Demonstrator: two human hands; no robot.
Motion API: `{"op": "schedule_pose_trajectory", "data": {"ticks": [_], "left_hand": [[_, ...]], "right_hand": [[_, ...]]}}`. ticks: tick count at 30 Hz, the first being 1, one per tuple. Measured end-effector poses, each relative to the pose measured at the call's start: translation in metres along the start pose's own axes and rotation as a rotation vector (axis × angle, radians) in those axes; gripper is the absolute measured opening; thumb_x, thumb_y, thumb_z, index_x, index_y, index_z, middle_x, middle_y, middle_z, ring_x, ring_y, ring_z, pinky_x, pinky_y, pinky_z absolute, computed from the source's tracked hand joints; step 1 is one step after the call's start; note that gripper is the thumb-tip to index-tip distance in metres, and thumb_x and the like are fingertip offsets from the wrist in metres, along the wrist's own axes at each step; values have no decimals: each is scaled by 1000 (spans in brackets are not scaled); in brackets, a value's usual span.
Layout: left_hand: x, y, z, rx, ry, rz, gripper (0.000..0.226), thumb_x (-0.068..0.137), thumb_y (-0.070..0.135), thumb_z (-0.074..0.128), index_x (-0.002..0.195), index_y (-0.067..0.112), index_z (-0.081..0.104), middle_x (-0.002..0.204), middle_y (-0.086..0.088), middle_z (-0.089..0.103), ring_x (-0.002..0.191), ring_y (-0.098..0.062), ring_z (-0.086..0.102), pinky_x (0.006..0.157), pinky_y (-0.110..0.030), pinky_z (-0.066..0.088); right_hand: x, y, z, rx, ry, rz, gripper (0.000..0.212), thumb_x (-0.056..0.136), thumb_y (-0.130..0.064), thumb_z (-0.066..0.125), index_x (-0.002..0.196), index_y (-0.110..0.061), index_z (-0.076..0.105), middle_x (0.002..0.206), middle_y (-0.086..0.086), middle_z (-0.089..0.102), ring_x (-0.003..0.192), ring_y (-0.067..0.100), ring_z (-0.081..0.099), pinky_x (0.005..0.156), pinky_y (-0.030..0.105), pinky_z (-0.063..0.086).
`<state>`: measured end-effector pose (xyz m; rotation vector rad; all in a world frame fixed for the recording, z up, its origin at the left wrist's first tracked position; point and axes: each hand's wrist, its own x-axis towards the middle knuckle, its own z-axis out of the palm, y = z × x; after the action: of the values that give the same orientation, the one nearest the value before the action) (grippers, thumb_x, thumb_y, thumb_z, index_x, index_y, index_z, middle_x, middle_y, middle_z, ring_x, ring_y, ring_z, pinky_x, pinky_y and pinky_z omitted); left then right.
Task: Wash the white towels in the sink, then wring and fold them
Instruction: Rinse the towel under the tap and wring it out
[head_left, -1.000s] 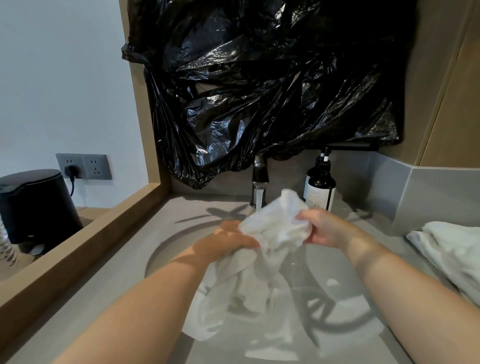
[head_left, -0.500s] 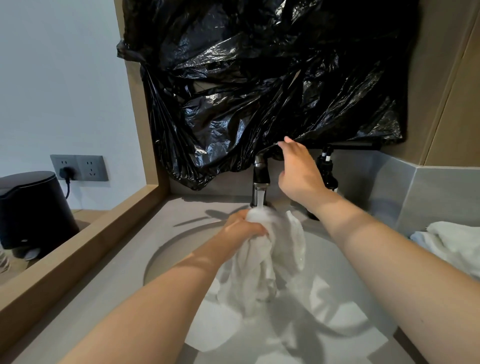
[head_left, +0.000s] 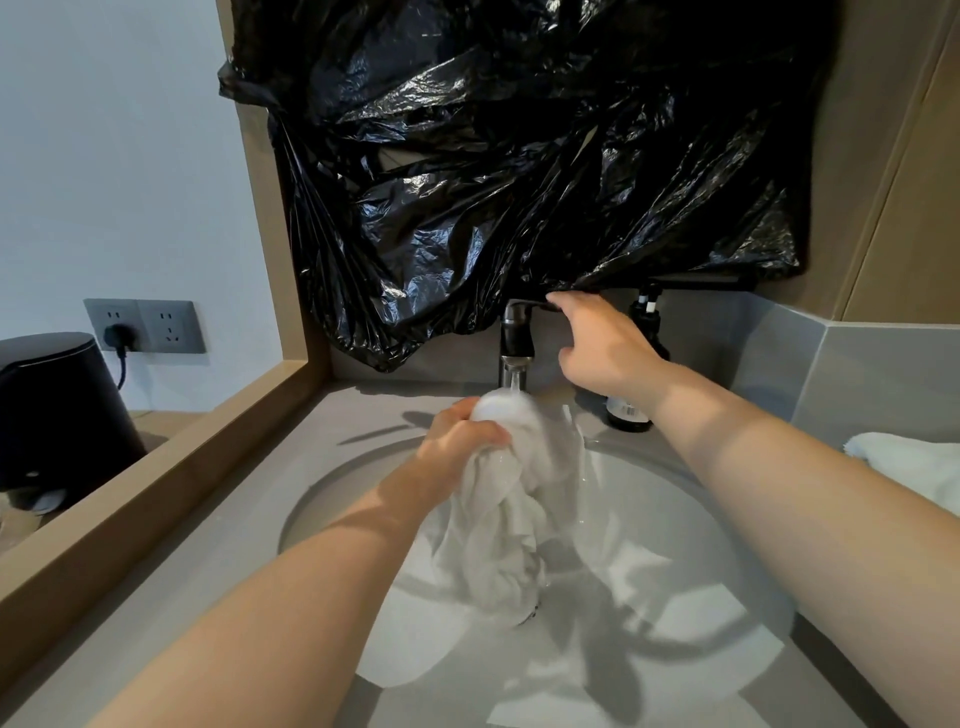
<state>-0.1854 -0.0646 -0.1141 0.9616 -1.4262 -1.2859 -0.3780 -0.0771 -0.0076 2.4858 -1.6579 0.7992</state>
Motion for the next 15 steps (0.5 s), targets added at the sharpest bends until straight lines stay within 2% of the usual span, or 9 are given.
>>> {"op": "schedule_pose_trajectory", "data": {"ticks": [2, 3, 5, 6, 8, 9, 11, 13, 15], "left_hand": [[0, 5, -2, -21, -67, -36, 42, 59, 6, 66, 100, 9, 72, 91, -17, 71, 83, -30, 68, 73, -38, 55], [-1, 8, -3, -25, -115, -51, 40, 58, 4, 64, 96, 12, 74, 90, -15, 71, 81, -28, 69, 72, -35, 56], [-2, 14, -5, -19, -224, -68, 51, 52, 4, 66, 102, 8, 72, 93, -16, 69, 84, -28, 67, 73, -33, 55], [-4, 17, -5, -16, -266, -74, 61, 47, 7, 68, 108, 6, 69, 96, -17, 68, 86, -29, 66, 75, -33, 54], [-6, 22, -3, -24, -331, -72, 67, 43, 13, 67, 110, 5, 67, 96, -17, 69, 87, -30, 66, 76, -32, 54], [-7, 24, -2, -39, -362, -71, 67, 44, 14, 65, 110, 5, 66, 96, -16, 69, 87, -30, 66, 75, -32, 54], [-10, 32, 0, -70, -412, -69, 68, 48, 13, 64, 115, 3, 64, 97, -16, 69, 89, -30, 65, 76, -32, 54], [-11, 38, -2, -94, -457, -41, 64, 55, 13, 67, 117, 4, 63, 99, -13, 70, 89, -27, 67, 78, -33, 55], [-11, 38, -6, -102, -447, -17, 67, 57, 19, 81, 120, 5, 61, 99, -10, 71, 89, -24, 69, 78, -33, 56]], "right_hand": [[-17, 12, 6, 244, 29, 29, 59, 92, -4, 47, 148, -16, 34, 152, -1, 35, 126, 15, 49, 100, 23, 37], [-25, 18, 11, 426, 108, 75, 52, 92, -2, 44, 142, -15, 43, 145, 2, 46, 120, 15, 54, 96, 23, 39], [-39, 29, 23, 757, 294, 269, 35, 92, -1, 41, 119, -13, 60, 122, 9, 65, 106, 18, 62, 86, 27, 46], [-45, 35, 30, 900, 307, 393, 28, 93, -4, 42, 109, -11, 63, 114, 14, 68, 96, 20, 64, 78, 29, 47], [-57, 42, 44, 1189, 107, 621, 31, 99, -20, 38, 108, -5, 63, 104, 17, 70, 83, 21, 64, 70, 30, 45], [-65, 42, 50, 1284, -47, 713, 44, 102, -33, 32, 108, -3, 63, 95, 16, 72, 79, 22, 64, 68, 31, 45], [-77, 37, 57, 1350, -328, 746, 68, 99, -56, 22, 98, -5, 67, 81, 12, 72, 73, 23, 67, 69, 30, 48], [-85, 29, 57, 1392, -495, 726, 74, 92, -68, 27, 92, -13, 76, 91, 10, 74, 79, 21, 72, 78, 33, 49], [-90, 22, 52, 1497, -603, 720, 75, 83, -76, 37, 98, -15, 79, 110, 10, 71, 93, 24, 71, 85, 37, 51]]}}
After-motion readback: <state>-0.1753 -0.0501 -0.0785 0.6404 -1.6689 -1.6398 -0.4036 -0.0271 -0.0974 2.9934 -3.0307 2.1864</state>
